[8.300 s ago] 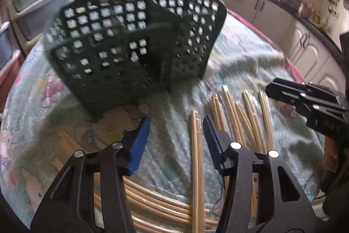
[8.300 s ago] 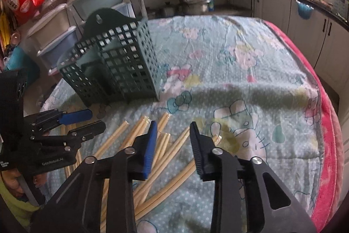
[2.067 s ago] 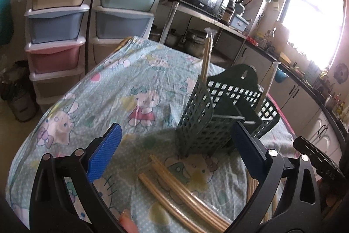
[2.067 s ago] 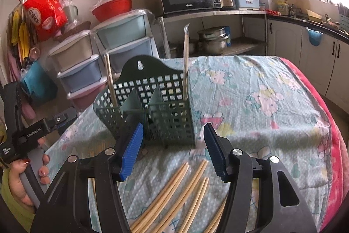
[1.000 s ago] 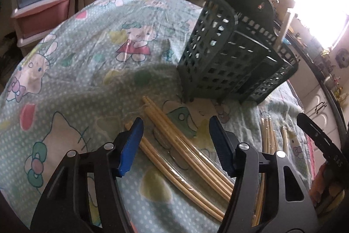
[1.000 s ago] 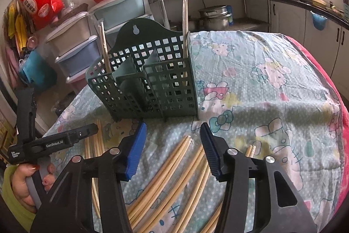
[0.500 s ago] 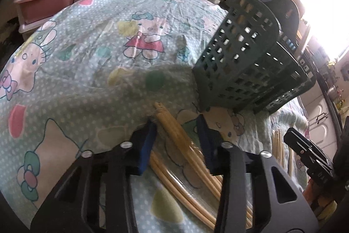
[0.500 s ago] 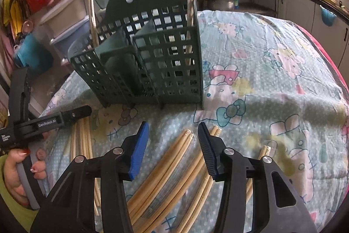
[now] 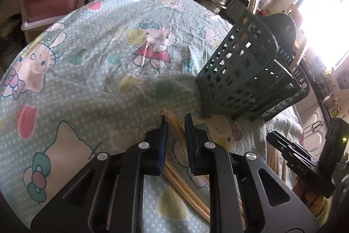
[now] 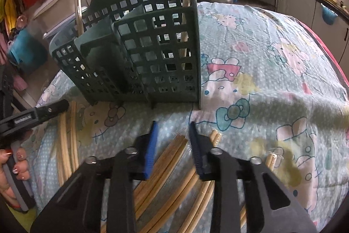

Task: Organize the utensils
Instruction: 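Close the left gripper on a chopstick while the right gripper grasps another chopstick, then raise the left gripper's chopstick above the caddy while the right gripper carries its chopstick there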

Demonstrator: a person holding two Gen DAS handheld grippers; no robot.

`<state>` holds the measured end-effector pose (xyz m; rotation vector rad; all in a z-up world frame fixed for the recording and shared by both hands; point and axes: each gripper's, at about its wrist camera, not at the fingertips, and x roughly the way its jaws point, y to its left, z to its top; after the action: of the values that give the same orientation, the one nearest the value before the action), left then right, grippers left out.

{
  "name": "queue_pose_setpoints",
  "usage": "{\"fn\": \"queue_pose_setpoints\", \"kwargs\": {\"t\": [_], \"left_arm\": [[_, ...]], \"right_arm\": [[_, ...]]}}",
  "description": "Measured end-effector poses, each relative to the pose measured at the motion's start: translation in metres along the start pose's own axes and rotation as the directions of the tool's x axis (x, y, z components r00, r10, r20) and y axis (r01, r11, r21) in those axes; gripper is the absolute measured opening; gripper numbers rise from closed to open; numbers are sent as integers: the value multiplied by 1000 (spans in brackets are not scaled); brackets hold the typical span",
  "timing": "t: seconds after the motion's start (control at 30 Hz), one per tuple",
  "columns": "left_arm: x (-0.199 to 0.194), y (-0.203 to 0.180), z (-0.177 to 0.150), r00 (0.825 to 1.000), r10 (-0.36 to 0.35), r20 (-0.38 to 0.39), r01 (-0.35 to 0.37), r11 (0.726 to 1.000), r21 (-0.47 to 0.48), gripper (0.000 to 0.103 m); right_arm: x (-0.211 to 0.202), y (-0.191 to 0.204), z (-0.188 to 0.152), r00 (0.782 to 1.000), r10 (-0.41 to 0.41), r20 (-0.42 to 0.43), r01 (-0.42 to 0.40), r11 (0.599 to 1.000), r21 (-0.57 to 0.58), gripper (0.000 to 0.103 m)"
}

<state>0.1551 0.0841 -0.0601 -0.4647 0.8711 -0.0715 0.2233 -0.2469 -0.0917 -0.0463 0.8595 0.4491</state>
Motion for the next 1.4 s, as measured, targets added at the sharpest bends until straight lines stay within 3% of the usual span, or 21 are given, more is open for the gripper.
{"fn": "queue_pose_setpoints", "kwargs": {"t": [0.03,0.13,0.43,0.73,1.4], "left_arm": [[-2,-1,0,1000,-1,7,1,1000,3,11],[-6,-3,2,1000,-9,20,9,1000,7,10],[-25,-15,5,996,-56,67,54,998,30,9],[-49,-38,9,986,-113,121,104,991,81,7],[-87,-86,14,958,-217,186,179,963,201,3]], "right_arm": [[0,1,-1,1000,-7,3,7,1000,-5,12],[-3,-1,-1,1000,-13,20,13,1000,0,7],[-38,-17,1,990,79,113,-88,993,80,5],[-89,-20,3,962,124,243,-151,984,98,5],[-167,-20,5,894,85,441,-131,988,75,4]]}}
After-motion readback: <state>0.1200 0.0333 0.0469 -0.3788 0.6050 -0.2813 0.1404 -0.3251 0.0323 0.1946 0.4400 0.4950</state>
